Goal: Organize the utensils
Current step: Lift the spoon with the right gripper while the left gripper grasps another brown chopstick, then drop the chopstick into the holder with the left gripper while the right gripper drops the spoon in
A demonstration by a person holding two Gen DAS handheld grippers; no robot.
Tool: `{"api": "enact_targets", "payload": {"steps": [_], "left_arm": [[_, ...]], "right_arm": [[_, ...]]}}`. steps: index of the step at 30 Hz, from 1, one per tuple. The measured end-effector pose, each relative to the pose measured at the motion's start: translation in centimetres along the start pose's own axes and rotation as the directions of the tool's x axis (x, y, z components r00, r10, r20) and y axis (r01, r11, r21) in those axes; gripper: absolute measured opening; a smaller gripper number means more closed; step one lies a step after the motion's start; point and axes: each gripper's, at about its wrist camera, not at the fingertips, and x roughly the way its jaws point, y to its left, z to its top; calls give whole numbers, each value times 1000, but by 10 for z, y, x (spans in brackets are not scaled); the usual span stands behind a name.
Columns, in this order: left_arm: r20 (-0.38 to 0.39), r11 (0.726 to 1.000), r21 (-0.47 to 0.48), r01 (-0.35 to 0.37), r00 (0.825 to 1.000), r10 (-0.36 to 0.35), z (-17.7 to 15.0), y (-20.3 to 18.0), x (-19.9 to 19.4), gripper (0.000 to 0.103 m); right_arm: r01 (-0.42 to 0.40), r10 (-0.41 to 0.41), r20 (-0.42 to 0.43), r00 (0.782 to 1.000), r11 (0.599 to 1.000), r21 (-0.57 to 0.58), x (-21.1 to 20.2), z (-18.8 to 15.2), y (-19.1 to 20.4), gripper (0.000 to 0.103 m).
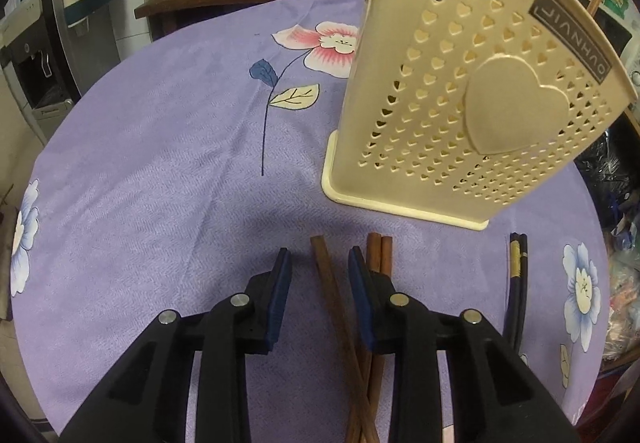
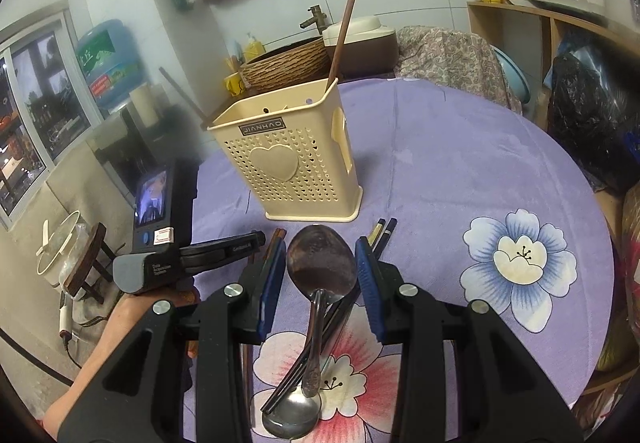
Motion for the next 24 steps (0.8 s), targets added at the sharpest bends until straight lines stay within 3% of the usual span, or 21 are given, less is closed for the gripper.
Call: {"api": "enact_targets", "payload": {"steps": [2,6,11,17,21,24], "left_arm": [[2,1000,10,-12,1000,12,0,-2,1,28],[11,999,27,-46,999,45,-1,-7,1,13],[24,1000,15,-14,1000,13,-1,-9,-3,8],[120,999,36,24,992,-28,3,-12,-40,8],[217,996,54,66,973,-77,4,-6,-87,8],[302,992,66,103,946,-118,5,3,-127,8]], "right_arm": [[0,0,2,1000,1000,0,-1,0,0,37],[8,-8,10,1000,1000,-4,-1,0,1,37],[14,-14,9,1000,1000,-14,0,-1,3,37],[17,-17,16,1000,1000,-19,-1,-1,3,37],[13,-12,24,1000,1000,-24,-4,0,4,37],[7,-6,33,999,999,-38,-9,2,7,37]]}}
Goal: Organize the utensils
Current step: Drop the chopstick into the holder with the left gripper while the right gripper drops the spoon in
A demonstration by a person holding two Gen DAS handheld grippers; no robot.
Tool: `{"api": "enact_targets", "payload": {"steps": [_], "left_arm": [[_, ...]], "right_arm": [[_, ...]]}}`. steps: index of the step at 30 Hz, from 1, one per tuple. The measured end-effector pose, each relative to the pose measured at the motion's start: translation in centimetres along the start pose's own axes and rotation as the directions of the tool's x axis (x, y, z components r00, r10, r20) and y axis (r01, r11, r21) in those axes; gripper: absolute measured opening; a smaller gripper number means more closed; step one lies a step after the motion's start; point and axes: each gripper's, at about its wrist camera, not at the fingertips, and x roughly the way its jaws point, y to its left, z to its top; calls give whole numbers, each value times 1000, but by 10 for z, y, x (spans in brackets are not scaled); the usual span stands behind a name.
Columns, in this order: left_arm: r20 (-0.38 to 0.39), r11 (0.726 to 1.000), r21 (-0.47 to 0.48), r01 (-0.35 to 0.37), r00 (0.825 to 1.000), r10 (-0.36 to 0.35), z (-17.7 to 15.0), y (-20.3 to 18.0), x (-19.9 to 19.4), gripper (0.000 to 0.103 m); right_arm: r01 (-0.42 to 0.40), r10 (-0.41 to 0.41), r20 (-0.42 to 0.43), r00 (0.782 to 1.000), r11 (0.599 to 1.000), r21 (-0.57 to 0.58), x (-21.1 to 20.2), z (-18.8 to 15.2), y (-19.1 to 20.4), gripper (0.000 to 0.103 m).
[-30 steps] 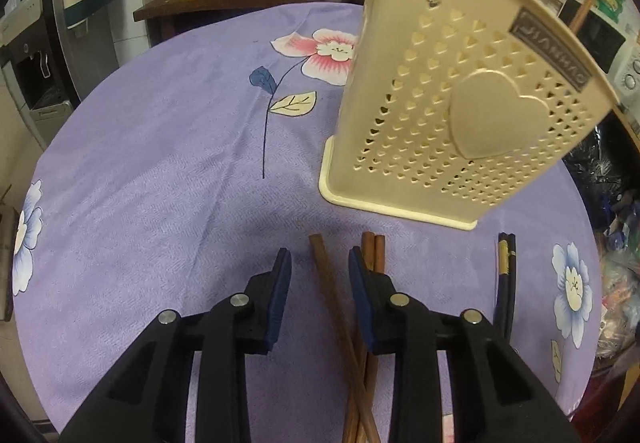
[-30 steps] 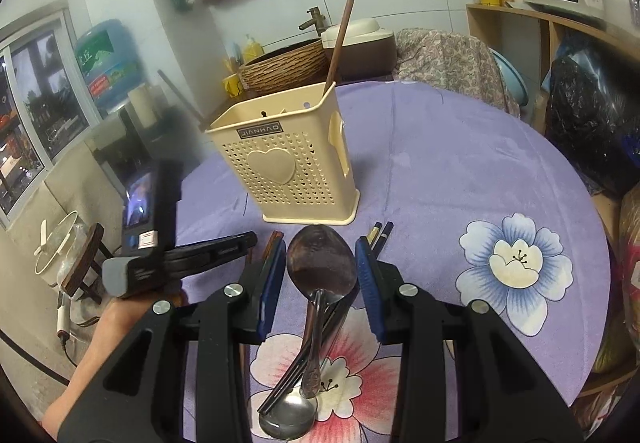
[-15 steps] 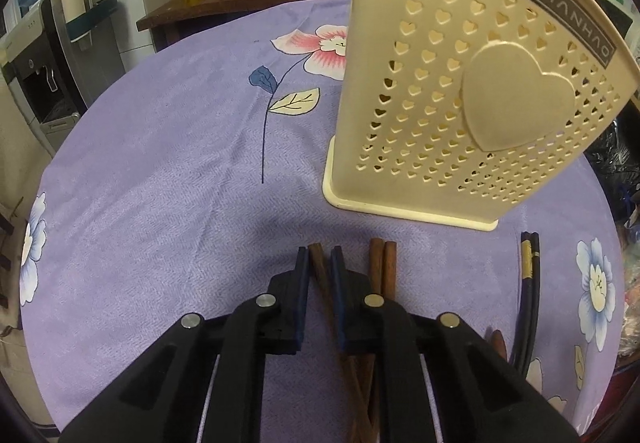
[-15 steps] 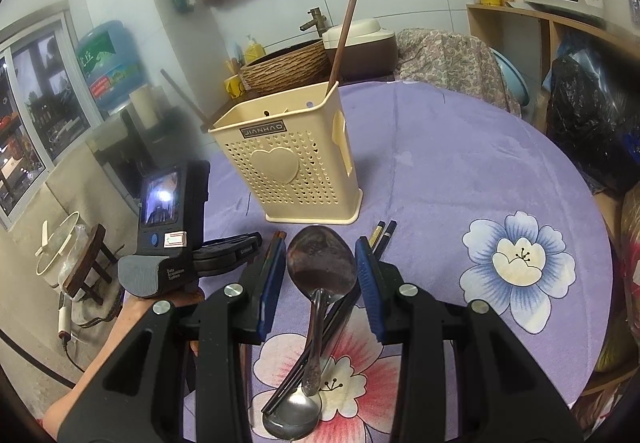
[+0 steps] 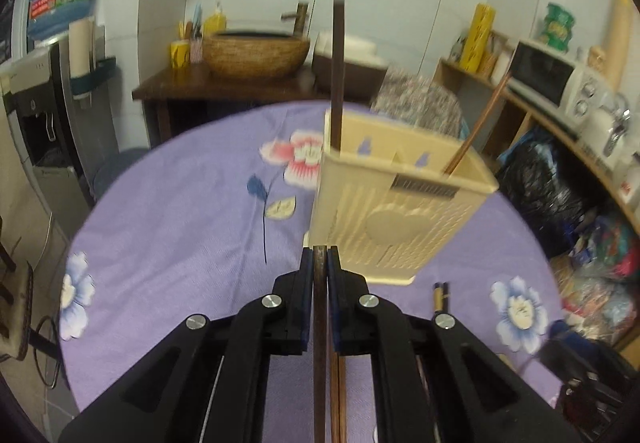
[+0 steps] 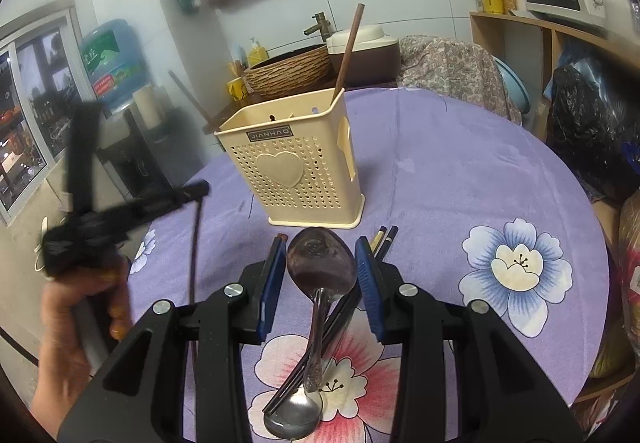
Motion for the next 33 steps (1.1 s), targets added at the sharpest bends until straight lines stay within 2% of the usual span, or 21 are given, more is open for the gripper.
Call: {"api": "enact_targets", "payload": {"steps": [5,9,14,19,22,26,29,33], "left_arm": [[116,999,24,23,993,-25,11,1,-47,8],[194,999,52,-13,981,3,8,-4,-63,8],[206,999,44,0,978,-9,9,4,-69,8],[257,998,59,28,966,-42,28,1,-89,8],[282,996,58,71,956,-85,54,-5,-102,8],[350,992,80,102,929,-123,102,-23,-124,8],[407,995,75,67,909,-92,141,-38,-130,8],[437,999,42,30,898,-45,183,-50,-116,8]], "right_arm": [[-3,4,13,1000,1000,-24,-4,4,9,37],[-2,3,15,1000,999,-42,-3,3,15,37],[-1,2,15,1000,998,-56,-3,3,18,37],[-23,25,39,999,997,-69,-10,18,24,37],[-28,37,89,995,994,-102,-20,45,35,36],[-5,37,187,982,986,-165,-36,94,53,36],[9,40,251,967,982,-191,-43,139,66,37],[31,19,301,953,986,-162,-33,185,68,37]]}}
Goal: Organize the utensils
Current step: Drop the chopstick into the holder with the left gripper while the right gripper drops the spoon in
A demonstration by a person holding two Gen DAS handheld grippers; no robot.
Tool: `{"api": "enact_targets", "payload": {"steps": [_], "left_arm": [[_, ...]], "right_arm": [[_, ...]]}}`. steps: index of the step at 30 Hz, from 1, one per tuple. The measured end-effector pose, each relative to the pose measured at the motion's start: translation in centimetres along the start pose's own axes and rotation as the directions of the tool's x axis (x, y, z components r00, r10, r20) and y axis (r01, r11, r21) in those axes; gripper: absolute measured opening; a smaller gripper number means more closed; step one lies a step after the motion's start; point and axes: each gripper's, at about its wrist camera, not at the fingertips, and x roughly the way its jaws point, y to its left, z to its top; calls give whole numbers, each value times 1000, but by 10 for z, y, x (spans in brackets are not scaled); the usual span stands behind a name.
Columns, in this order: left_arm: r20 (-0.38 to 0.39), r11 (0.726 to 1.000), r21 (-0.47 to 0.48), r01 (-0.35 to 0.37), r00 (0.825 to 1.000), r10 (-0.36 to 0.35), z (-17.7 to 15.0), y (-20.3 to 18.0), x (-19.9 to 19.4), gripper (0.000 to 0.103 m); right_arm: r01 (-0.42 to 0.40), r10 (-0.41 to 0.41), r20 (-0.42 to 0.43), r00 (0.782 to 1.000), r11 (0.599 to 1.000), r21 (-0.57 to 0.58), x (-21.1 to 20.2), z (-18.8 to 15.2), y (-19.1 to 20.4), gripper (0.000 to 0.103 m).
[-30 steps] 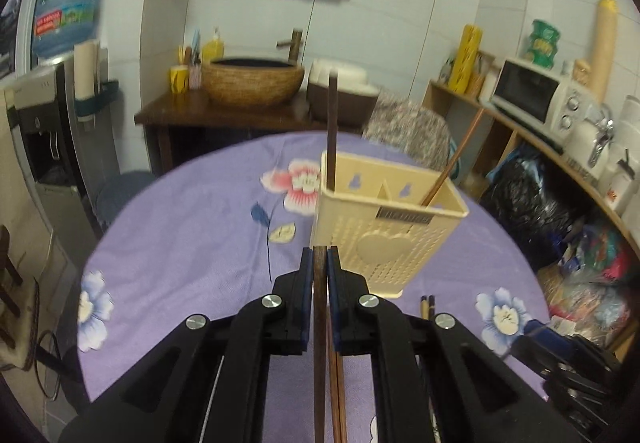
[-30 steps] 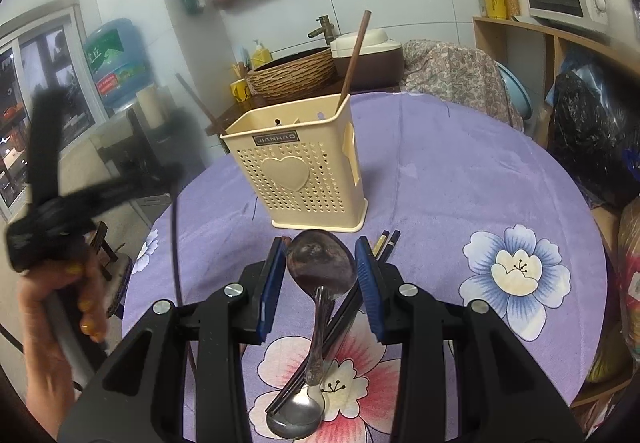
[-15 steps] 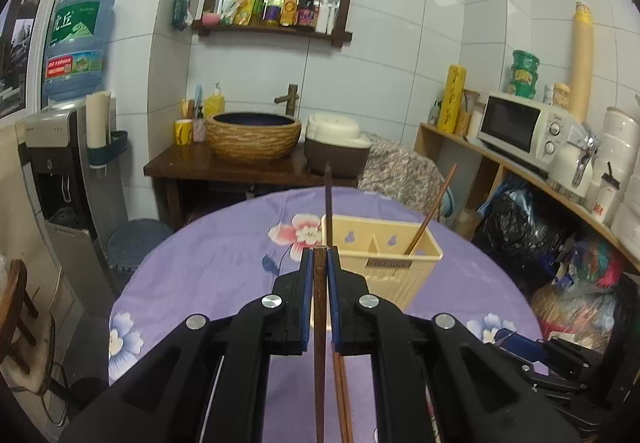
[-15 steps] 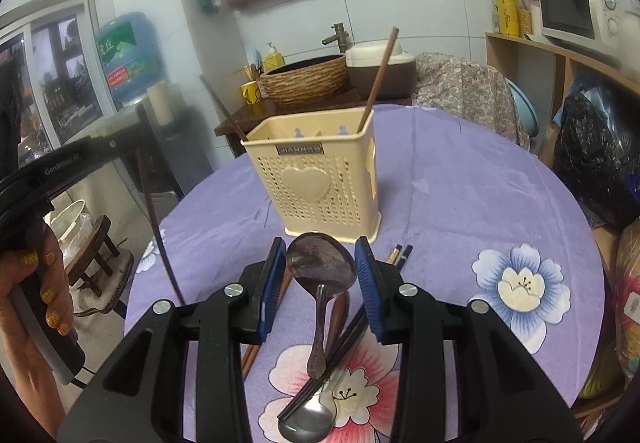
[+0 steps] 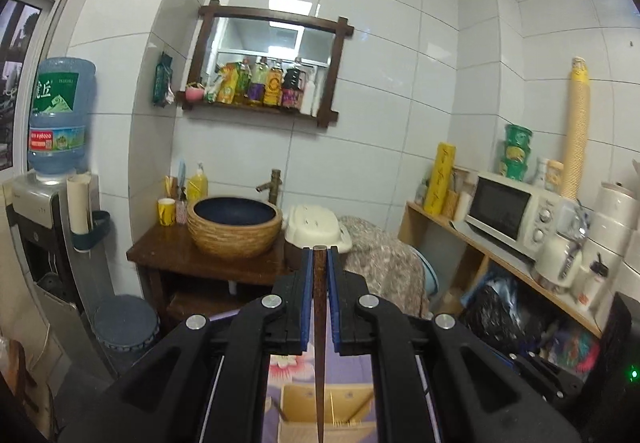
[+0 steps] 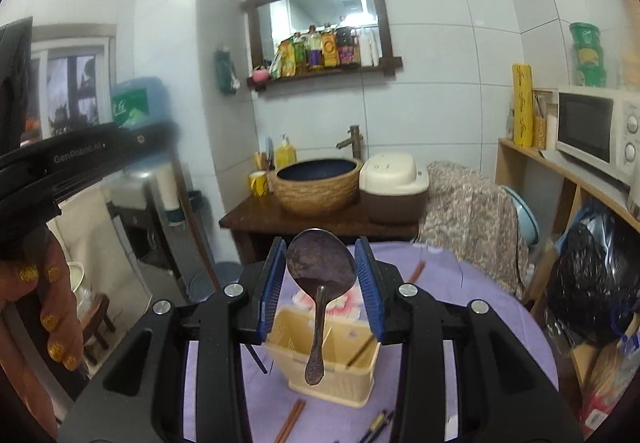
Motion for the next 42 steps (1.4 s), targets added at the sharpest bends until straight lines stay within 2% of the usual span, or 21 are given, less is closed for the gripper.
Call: {"api": "enact_targets", "payload": {"steps": [4,7,12,18,21,23,28,29,31,32,33,37,40,42], "left_arm": [[-11,999,-10,-40,999,40,-2,-1,31,8],[-31,997,5,-74,997,74,-20,-3,50,8],[-100,997,28,-67,993,70,-57,-1,67,8],[-200,996,72,-54,977,67,-96,2,81,8],[-266,995,97,-37,962,62,-113,3,89,8],[-253,988,141,-58,963,93,-119,1,88,9],[-274,985,170,-30,959,76,-119,-3,84,9],[-270,984,174,-27,960,74,-117,-4,81,13],[-262,986,167,-8,964,52,-115,-5,72,36],[-250,987,159,0,967,40,-114,-4,66,54],[-223,989,147,6,974,28,-113,-3,54,64],[-198,992,126,23,980,2,-121,2,25,72],[-189,993,116,31,982,-9,-135,9,0,86],[-181,993,120,10,983,12,-148,14,-13,97]], "right_arm": [[31,-30,-23,999,999,9,33,8,-9,37],[59,-58,-41,997,998,1,56,-9,-15,37],[87,-86,-98,991,996,-2,82,-48,-22,37],[86,-85,-169,982,996,-1,95,-92,-27,37],[94,-95,-193,977,995,-15,99,-108,-25,37],[102,-104,-200,974,995,-21,101,-114,-25,37],[113,-118,-187,975,993,-35,100,-118,-24,40],[114,-118,-181,976,993,-35,99,-118,-24,47],[115,-118,-163,980,993,-32,94,-119,-23,54],[121,-124,-151,981,992,-29,89,-119,-24,59],[123,-125,-143,982,992,-28,85,-118,-25,62],[129,-131,-126,983,991,-20,66,-120,-28,67],[141,-141,-131,981,990,-8,49,-124,-32,67],[144,-141,-155,978,990,11,37,-131,-36,67]]}}
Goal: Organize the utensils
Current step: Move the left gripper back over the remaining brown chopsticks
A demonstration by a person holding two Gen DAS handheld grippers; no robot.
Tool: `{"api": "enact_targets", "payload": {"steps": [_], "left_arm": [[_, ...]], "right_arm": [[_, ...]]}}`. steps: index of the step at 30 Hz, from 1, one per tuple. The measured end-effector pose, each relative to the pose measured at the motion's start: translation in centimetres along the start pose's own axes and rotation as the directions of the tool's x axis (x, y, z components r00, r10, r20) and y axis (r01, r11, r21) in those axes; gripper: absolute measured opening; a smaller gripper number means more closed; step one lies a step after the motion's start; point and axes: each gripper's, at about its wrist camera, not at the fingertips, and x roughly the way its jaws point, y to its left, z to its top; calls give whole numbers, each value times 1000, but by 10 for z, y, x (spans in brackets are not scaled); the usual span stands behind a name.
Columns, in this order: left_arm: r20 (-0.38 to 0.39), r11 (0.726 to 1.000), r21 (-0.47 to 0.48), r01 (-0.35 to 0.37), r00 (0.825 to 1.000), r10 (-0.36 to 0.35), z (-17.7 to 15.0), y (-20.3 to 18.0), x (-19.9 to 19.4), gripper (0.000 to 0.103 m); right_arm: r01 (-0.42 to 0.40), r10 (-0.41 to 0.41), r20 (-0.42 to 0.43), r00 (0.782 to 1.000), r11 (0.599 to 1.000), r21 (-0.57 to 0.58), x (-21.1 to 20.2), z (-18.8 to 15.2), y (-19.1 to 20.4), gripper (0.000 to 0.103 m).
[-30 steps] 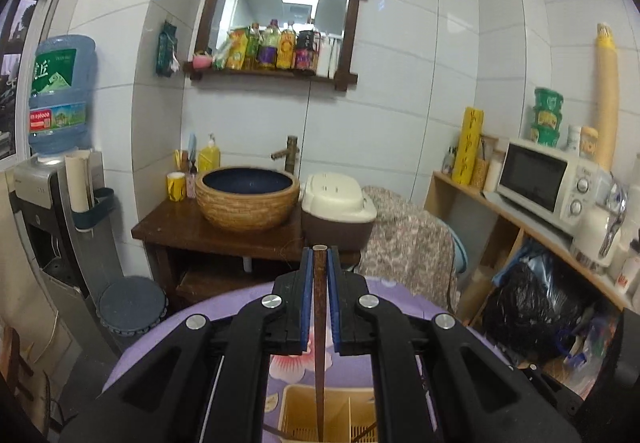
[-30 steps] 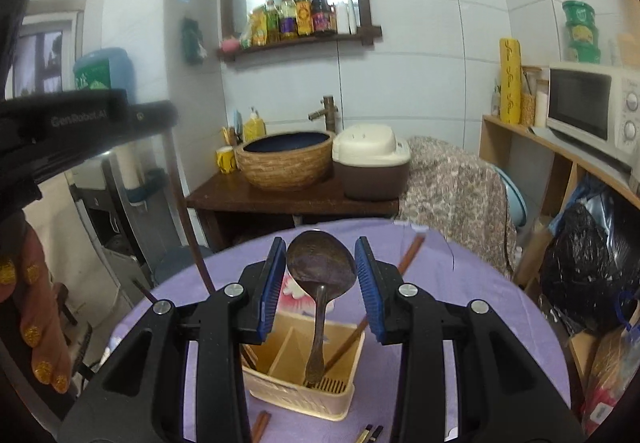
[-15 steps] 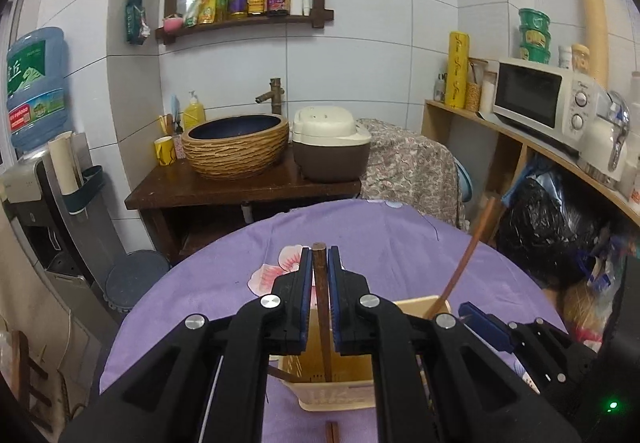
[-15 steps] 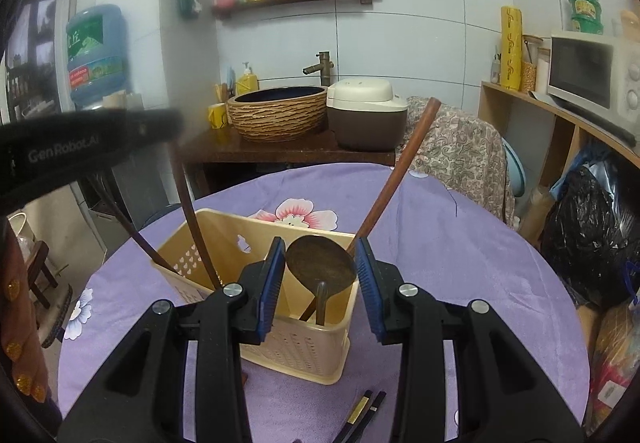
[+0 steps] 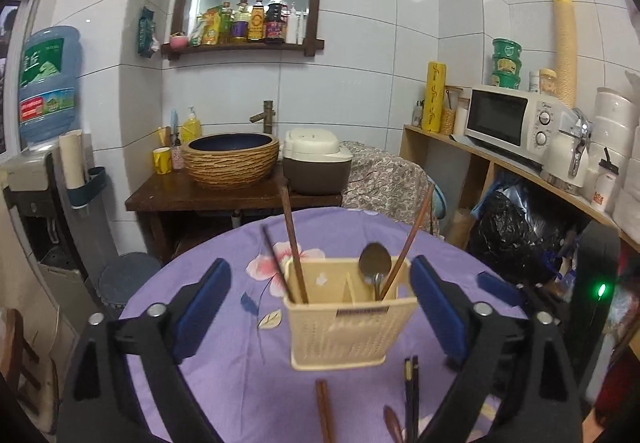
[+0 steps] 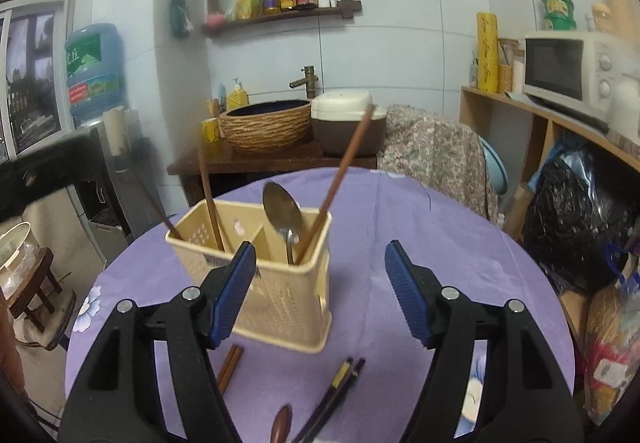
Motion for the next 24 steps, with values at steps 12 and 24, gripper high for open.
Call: {"api": "enact_targets", "payload": {"steps": [12,24], "left_arm": [[-236,996,-2,-84,968,82,-116,25,1,98],[-438,998,-53,42,897,-61,-169,13,29,38]], "right_arm": [[89,-64,-196,978,989,118,-25,-94,-34,67],[75,-35,-246,969,985,155,-28,-126,-35,67]]}}
